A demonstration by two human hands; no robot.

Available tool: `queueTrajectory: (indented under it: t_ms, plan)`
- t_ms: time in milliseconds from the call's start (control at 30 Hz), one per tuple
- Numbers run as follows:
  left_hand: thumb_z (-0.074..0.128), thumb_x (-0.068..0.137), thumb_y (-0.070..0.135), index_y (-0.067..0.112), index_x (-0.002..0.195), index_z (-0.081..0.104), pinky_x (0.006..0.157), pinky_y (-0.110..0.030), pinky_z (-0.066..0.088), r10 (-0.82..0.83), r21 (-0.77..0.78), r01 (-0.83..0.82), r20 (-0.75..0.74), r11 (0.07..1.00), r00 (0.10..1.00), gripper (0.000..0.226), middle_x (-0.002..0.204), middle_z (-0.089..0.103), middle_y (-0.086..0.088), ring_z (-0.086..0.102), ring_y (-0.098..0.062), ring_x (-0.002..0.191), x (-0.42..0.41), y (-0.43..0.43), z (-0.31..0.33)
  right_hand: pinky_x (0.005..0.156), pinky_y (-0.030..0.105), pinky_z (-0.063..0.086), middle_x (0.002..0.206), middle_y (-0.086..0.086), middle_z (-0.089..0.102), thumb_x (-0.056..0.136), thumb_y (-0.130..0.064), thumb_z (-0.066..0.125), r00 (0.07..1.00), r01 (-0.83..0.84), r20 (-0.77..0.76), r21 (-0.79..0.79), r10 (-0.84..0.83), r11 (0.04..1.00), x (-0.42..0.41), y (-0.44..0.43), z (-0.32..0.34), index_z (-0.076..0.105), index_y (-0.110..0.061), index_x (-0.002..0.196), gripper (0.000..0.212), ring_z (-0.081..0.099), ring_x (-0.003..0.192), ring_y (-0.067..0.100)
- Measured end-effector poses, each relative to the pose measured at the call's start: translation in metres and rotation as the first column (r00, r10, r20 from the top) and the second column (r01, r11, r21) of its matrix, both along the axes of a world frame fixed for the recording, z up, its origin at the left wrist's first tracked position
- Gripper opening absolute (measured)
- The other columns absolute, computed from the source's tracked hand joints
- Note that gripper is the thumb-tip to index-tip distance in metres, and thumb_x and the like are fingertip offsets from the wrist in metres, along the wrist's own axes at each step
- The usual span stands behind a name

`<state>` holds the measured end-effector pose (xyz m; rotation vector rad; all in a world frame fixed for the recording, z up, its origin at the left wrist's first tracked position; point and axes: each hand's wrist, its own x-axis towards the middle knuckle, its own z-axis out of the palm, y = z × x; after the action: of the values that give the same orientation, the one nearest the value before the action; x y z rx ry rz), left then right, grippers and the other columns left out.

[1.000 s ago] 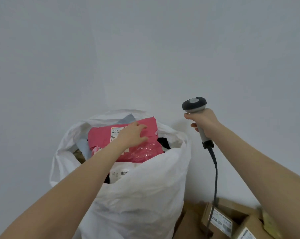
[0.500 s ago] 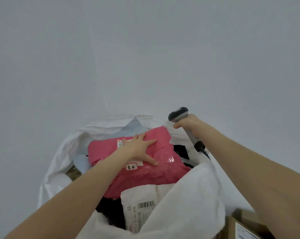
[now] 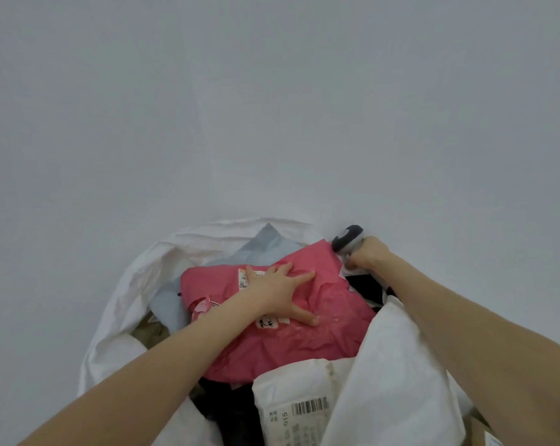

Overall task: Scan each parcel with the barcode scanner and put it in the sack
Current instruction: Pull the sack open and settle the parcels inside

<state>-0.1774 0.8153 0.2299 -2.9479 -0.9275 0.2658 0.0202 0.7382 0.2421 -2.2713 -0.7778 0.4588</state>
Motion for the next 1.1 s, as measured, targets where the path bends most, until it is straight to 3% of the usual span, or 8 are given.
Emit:
queueTrajectory:
  t_ms: [333, 500, 600, 733, 800, 900, 967, 1100]
  plan:
    - [0.052, 0.073, 0.08, 0.048, 0.149, 0.014, 0.112, -0.066, 0.011, 0.045, -0.033, -0.045, 0.023, 0.998, 0.999, 0.092, 0.161, 0.012, 0.002, 0.018, -0.027, 0.147, -0.008, 0.009, 0.009, 0.064, 0.028, 0.042, 0.083, 0.006, 0.059, 0.076, -0.007, 0.073, 0.992, 0.098, 0.014, 0.546, -0.126, 0.832, 0.015, -0.024, 0.097, 0.058, -0.01, 0.097, 0.026, 0.056, 0.081, 0.025]
    - [0.058, 0.086, 0.057, 0.025, 0.114, 0.063, 0.082, -0.032, 0.041, -0.106, 0.257, -0.019, 0.462, 0.966, 0.881, 0.042, 0.116, 0.058, 0.002, 0.053, -0.019, 0.114, -0.029, 0.015, 0.043, 0.069, 0.031, 0.044, 0.085, 0.009, 0.061, 0.076, -0.007, 0.071, 0.991, 0.077, 0.061, 0.467, -0.119, 0.881, 0.01, -0.036, 0.073, 0.06, -0.009, 0.096, 0.023, 0.057, 0.083, 0.028]
    - [0.068, 0.076, 0.057, 0.023, 0.124, 0.053, 0.091, -0.037, 0.036, -0.076, 0.478, -0.251, 0.564, 0.842, 0.822, 0.061, 0.123, 0.051, -0.004, 0.045, -0.025, 0.118, -0.058, 0.044, 0.07, 0.07, 0.032, 0.044, 0.088, 0.01, 0.061, 0.077, -0.007, 0.069, 0.987, 0.111, 0.053, 0.462, -0.153, 0.88, 0.005, -0.034, 0.069, 0.059, -0.01, 0.097, 0.023, 0.056, 0.083, 0.029]
    - [0.063, 0.073, 0.07, 0.038, 0.152, 0.007, 0.105, -0.052, 0.032, 0.391, 0.27, -0.513, 0.396, 0.815, 0.831, 0.103, 0.154, 0.019, -0.015, 0.033, -0.036, 0.136, -0.089, 0.079, 0.071, 0.071, 0.034, 0.047, 0.087, 0.011, 0.063, 0.077, -0.009, 0.068, 0.987, 0.121, 0.039, 0.45, -0.155, 0.885, -0.006, -0.026, 0.067, 0.059, -0.011, 0.095, 0.02, 0.06, 0.085, 0.032]
    - [0.062, 0.077, 0.068, 0.037, 0.152, 0.016, 0.096, -0.041, 0.041, 0.439, 0.168, -0.517, 0.354, 0.839, 0.826, 0.093, 0.145, 0.039, -0.015, 0.05, -0.034, 0.124, -0.093, 0.093, 0.066, 0.067, 0.032, 0.044, 0.083, 0.011, 0.062, 0.077, -0.011, 0.069, 0.989, 0.127, 0.017, 0.445, -0.15, 0.886, -0.01, -0.021, 0.067, 0.061, -0.009, 0.094, 0.018, 0.061, 0.083, 0.031]
    - [0.064, 0.085, 0.053, 0.016, 0.096, 0.067, 0.071, -0.031, 0.042, 0.379, 0.04, -0.443, 0.455, 0.896, 0.806, 0.039, 0.092, 0.066, -0.009, 0.063, -0.032, 0.097, -0.092, 0.111, 0.067, 0.064, 0.03, 0.041, 0.077, 0.01, 0.06, 0.076, -0.009, 0.067, 0.988, 0.137, -0.007, 0.462, -0.151, 0.876, -0.013, -0.011, 0.066, 0.061, -0.008, 0.09, 0.015, 0.061, 0.079, 0.03]
    - [0.063, 0.091, 0.041, 0.013, 0.053, 0.044, 0.052, -0.034, 0.027, 0.34, -0.081, -0.378, 0.638, 0.922, 0.691, 0.051, 0.052, 0.042, -0.006, 0.05, -0.033, 0.059, -0.089, 0.123, 0.09, 0.061, 0.029, 0.041, 0.073, 0.009, 0.059, 0.076, -0.008, 0.065, 0.987, 0.149, -0.021, 0.494, -0.16, 0.857, -0.015, -0.003, 0.068, 0.06, -0.008, 0.086, 0.012, 0.06, 0.075, 0.03]
    - [0.062, 0.092, 0.033, 0.014, 0.046, 0.034, 0.052, -0.039, 0.022, 0.223, -0.026, -0.374, 0.839, 0.927, 0.496, 0.056, 0.046, 0.034, -0.005, 0.036, -0.024, 0.048, -0.08, 0.146, 0.166, 0.067, 0.037, 0.053, 0.07, 0.005, 0.059, 0.074, -0.008, 0.067, 0.984, 0.172, -0.08, 0.614, -0.157, 0.77, -0.016, 0.015, 0.098, 0.058, -0.012, 0.081, 0.012, 0.062, 0.074, 0.028]
